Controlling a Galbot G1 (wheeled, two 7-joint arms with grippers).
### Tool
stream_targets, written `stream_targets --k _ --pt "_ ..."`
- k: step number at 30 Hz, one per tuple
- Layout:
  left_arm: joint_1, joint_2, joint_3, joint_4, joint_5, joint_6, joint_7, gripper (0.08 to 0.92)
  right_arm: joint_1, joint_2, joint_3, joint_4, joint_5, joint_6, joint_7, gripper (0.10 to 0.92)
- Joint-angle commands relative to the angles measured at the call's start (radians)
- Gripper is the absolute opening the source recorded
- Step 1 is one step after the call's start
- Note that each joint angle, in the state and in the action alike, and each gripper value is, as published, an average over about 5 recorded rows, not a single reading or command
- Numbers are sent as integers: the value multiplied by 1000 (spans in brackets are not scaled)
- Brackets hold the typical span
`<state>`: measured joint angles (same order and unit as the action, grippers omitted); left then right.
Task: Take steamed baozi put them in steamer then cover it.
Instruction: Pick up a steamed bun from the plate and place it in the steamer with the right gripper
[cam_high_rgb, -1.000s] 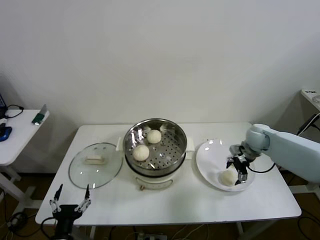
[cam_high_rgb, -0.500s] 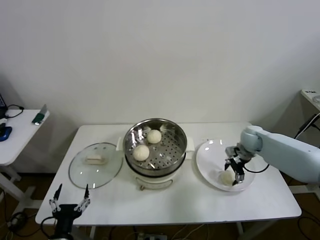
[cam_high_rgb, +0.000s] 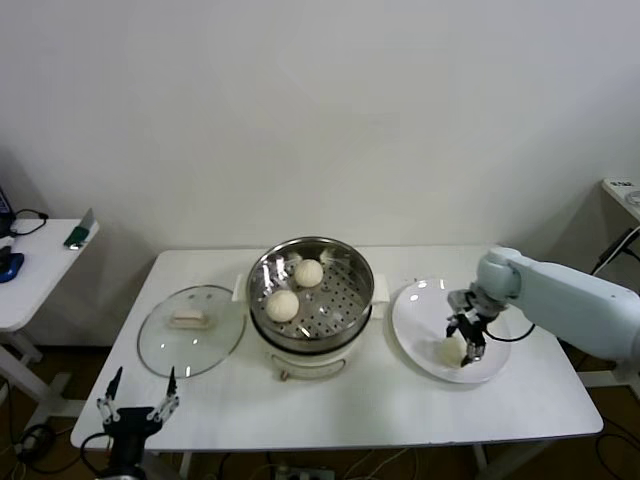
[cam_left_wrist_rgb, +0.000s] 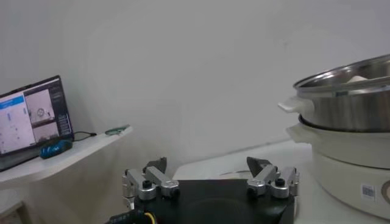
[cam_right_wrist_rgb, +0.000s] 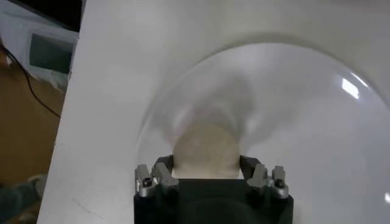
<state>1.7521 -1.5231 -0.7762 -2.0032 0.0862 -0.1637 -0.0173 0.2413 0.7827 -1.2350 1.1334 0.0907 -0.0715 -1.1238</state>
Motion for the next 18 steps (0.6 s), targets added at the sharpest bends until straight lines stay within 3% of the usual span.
stream_targets --k 1,8,18 --pt "4 4 0 -2 -4 -2 -2 823 288 48 -137 22 13 181 -32 704" --pt "8 7 2 -8 -5 -4 6 823 620 170 -288 48 12 419 -21 712" --pt "4 6 8 -7 0 -5 8 823 655 349 -202 157 -89 623 -26 714"
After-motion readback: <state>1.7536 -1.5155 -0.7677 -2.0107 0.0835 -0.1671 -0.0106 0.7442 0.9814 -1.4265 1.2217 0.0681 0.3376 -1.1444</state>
